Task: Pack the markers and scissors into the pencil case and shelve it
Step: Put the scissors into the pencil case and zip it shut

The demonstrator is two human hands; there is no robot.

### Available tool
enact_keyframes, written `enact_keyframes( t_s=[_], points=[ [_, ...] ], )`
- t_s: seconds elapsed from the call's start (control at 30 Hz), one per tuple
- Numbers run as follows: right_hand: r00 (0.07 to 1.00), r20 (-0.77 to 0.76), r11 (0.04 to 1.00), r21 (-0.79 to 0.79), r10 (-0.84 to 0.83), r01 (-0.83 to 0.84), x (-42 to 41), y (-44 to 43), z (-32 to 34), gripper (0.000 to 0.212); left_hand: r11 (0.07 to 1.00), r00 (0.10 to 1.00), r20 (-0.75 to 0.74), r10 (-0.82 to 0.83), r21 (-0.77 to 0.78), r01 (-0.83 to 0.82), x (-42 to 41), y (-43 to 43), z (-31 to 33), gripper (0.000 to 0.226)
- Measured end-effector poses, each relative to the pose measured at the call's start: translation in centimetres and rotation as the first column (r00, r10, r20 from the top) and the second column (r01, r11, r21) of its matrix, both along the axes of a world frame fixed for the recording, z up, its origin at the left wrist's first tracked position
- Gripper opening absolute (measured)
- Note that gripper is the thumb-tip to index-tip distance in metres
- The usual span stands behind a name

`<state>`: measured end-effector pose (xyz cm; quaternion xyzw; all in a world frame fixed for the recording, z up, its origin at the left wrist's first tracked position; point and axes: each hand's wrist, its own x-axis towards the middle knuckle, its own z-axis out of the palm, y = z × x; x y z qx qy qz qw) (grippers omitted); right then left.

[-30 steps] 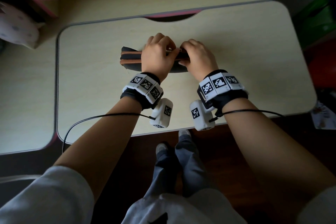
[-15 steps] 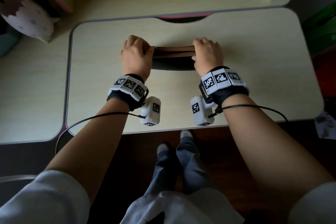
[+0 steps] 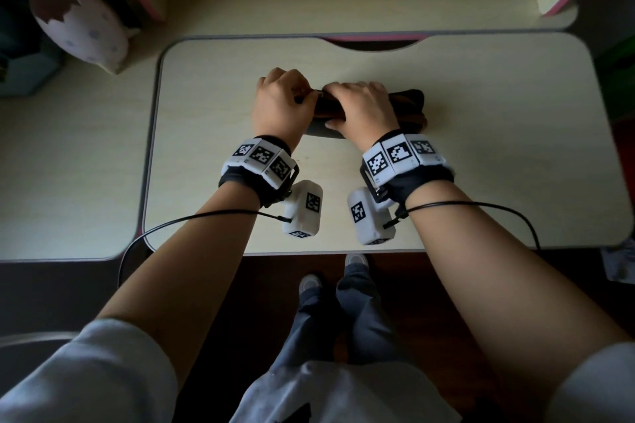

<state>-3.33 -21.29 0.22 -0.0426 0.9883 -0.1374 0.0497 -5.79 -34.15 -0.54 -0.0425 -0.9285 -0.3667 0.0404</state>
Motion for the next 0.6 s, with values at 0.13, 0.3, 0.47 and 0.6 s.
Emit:
enact_keyframes(
  t_s=[0.13,0.3,0.47,0.6],
  points=[
    [0.999,-0.02,0.999,-0.013,-0.041,0.041,-0.6,0.0,-0.2,0.027,0.992,0.997,0.038,0.066,0.103,-0.07,-0.3,-0.9,0.0,0.015],
    [0.998,-0.01,0.998,-0.019,-0.067,0.067,-0.8,0.2,-0.6,0.024,0.985,0.98,0.124,0.154,0.063,-0.163,-1.0,-2.5,-1.7,0.016],
    [0.997,-0.001,0.997,-0.009,-0.074,0.074,-1.2,0.2,-0.8,0.024,0.977,0.945,0.252,0.211,-0.028,-0.211,-2.0,-3.9,-3.5,0.012],
    [0.997,-0.004,0.997,0.002,-0.081,0.082,-1.2,0.2,-1.1,0.024,0.975,0.909,0.356,0.218,-0.04,-0.219,-2.3,-4.2,-4.6,0.01]
  ],
)
